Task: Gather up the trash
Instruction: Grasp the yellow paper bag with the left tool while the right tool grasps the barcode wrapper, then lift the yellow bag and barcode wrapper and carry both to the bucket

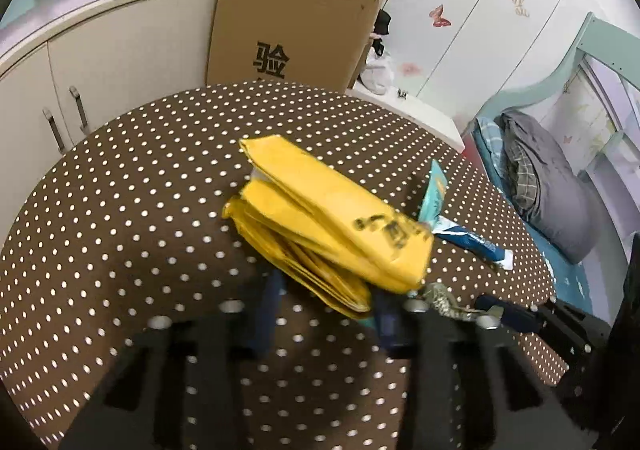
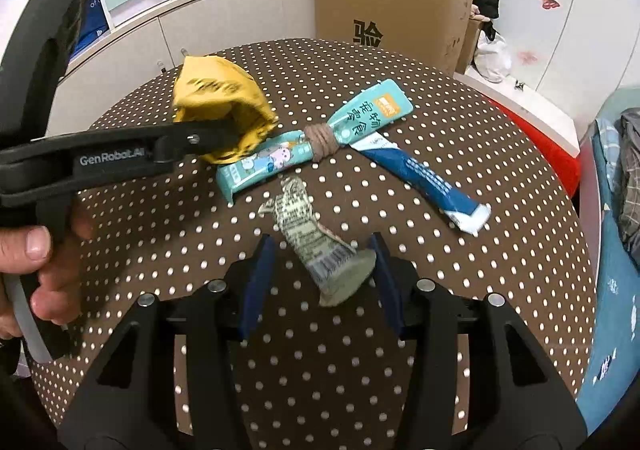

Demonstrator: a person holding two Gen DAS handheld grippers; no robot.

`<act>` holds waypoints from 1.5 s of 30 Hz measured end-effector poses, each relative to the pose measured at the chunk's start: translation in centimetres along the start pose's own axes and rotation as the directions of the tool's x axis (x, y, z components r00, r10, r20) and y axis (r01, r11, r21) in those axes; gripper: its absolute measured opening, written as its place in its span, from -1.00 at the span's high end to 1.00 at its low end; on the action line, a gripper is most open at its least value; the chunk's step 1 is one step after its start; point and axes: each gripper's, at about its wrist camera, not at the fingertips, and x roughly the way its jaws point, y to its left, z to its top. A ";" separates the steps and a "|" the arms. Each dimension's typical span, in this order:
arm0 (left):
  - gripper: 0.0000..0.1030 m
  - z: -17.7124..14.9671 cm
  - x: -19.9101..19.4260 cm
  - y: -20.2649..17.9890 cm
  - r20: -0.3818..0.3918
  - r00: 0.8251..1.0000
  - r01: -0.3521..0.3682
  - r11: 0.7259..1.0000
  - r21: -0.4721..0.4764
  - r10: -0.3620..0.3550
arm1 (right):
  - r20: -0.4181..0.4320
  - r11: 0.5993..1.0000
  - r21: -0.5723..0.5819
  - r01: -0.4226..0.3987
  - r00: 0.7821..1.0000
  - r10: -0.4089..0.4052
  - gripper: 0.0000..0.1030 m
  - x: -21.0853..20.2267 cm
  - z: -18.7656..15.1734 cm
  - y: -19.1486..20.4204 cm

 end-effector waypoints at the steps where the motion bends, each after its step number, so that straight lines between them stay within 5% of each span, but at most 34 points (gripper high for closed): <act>1: 0.63 0.0 -0.1 0.5 -0.001 1.000 0.007 1.000 -0.005 -0.007 | 0.004 1.000 -0.002 0.002 1.000 -0.002 0.06 0.2 0.2 0.1; 3: 0.84 -0.1 -0.3 1.2 0.003 1.000 0.003 1.000 -0.003 -0.003 | 0.011 1.000 -0.003 0.005 1.000 -0.005 0.19 0.4 0.4 0.4; 8: 0.91 -0.9 -1.9 3.1 0.024 0.999 0.021 1.000 0.013 -0.021 | 0.016 1.000 0.011 0.003 1.000 -0.003 0.66 0.0 0.1 1.0; 26: 0.92 -7.3 -8.5 3.9 0.016 0.996 0.089 0.991 0.103 -0.092 | 0.037 0.990 0.144 -0.006 0.999 0.000 0.66 -6.3 -7.7 1.5; 35: 0.92 -9.8 -10.7 1.6 0.002 0.992 0.126 0.977 0.174 -0.129 | 0.119 0.964 0.265 -0.023 0.993 -0.009 0.66 -11.4 -11.2 -0.7; 45: 0.92 -9.8 -12.2 -3.1 0.014 0.986 0.159 0.951 0.264 -0.169 | 0.235 0.928 0.372 0.013 0.966 -0.108 0.66 -18.2 -13.5 -5.6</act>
